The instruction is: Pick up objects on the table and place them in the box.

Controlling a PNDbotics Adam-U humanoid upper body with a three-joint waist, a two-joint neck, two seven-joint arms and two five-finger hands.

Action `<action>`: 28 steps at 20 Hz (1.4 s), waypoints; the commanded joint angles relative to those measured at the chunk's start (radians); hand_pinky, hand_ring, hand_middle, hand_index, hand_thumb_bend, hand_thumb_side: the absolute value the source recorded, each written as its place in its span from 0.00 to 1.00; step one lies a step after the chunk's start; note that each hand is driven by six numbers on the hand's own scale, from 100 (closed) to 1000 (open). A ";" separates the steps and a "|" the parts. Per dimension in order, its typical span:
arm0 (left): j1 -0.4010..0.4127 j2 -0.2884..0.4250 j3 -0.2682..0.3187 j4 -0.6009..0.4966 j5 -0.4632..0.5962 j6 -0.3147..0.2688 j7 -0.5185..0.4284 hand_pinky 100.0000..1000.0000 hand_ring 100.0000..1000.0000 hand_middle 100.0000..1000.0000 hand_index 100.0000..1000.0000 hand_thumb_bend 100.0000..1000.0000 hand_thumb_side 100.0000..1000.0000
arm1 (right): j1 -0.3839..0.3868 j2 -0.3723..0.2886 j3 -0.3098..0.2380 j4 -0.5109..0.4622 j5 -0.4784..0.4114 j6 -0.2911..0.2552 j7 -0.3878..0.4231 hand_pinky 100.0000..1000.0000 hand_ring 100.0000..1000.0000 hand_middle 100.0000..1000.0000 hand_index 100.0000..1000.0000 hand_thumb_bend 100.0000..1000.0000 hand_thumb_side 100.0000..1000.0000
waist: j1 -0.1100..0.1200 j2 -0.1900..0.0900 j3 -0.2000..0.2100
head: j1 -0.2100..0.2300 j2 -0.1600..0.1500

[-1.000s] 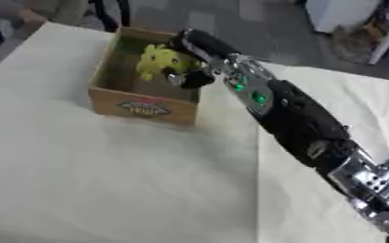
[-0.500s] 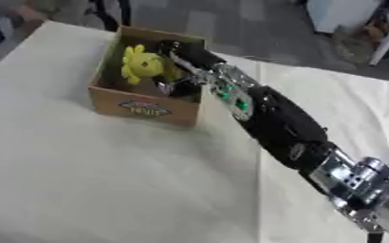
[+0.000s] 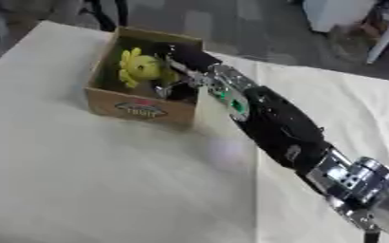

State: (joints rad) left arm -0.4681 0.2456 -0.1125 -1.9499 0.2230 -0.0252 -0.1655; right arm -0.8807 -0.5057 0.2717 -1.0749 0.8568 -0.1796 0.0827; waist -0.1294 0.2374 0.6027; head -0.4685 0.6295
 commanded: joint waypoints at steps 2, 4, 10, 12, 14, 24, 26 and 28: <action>-0.014 0.006 0.005 -0.016 -0.003 -0.001 0.000 0.71 0.70 0.60 0.74 0.36 0.41 | -0.021 -0.035 -0.011 -0.046 0.026 0.017 0.017 1.00 1.00 1.00 1.00 0.11 0.61 | 0.013 -0.020 -0.003 | 0.001 -0.012; -0.014 0.006 0.006 -0.016 -0.003 -0.001 0.000 0.71 0.70 0.60 0.74 0.36 0.41 | -0.022 -0.042 -0.010 -0.063 0.039 0.022 0.047 1.00 1.00 1.00 1.00 0.14 0.66 | 0.013 -0.020 -0.005 | 0.002 -0.011; -0.012 0.006 0.008 -0.015 -0.005 -0.001 0.002 0.71 0.70 0.60 0.74 0.36 0.41 | -0.018 -0.049 -0.016 -0.098 0.066 0.032 0.126 1.00 1.00 1.00 1.00 0.12 0.61 | 0.014 -0.021 -0.012 | 0.006 -0.010; -0.008 0.007 0.011 -0.012 -0.007 -0.001 0.004 0.71 0.70 0.60 0.74 0.36 0.41 | -0.011 -0.055 -0.021 -0.127 0.045 0.041 0.113 1.00 1.00 1.00 1.00 0.07 0.54 | 0.016 -0.023 -0.026 | 0.013 -0.008; -0.001 0.009 0.016 -0.008 -0.010 -0.001 0.008 0.71 0.70 0.60 0.74 0.36 0.41 | -0.003 -0.062 -0.023 -0.166 0.003 0.050 0.102 1.00 1.00 0.99 1.00 0.01 0.47 | 0.019 -0.026 -0.049 | 0.024 -0.002; 0.085 0.033 0.071 0.024 -0.047 -0.010 0.060 0.71 0.70 0.59 0.74 0.37 0.42 | 0.117 -0.111 -0.025 -0.483 -0.412 0.086 0.108 0.81 0.95 0.82 0.89 0.00 0.16 | 0.051 -0.059 -0.239 | 0.132 0.048; 0.099 0.036 0.078 0.029 -0.054 -0.012 0.066 0.71 0.70 0.59 0.74 0.37 0.42 | 0.149 -0.109 -0.029 -0.553 -0.521 0.097 0.113 0.78 0.95 0.80 0.87 0.00 0.13 | 0.055 -0.062 -0.277 | 0.152 0.055; 0.109 0.039 0.086 0.032 -0.061 -0.015 0.074 0.71 0.70 0.59 0.73 0.37 0.42 | 0.179 -0.109 -0.034 -0.620 -0.626 0.095 0.120 0.76 0.94 0.78 0.85 0.00 0.10 | 0.058 -0.063 -0.311 | 0.170 0.058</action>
State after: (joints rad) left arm -0.3522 0.2641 -0.0400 -1.9099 0.1696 -0.0378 -0.0982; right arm -0.6896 -0.5852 0.2540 -1.6400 0.2943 -0.0883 0.2000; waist -0.0778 0.1908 0.2833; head -0.3100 0.6806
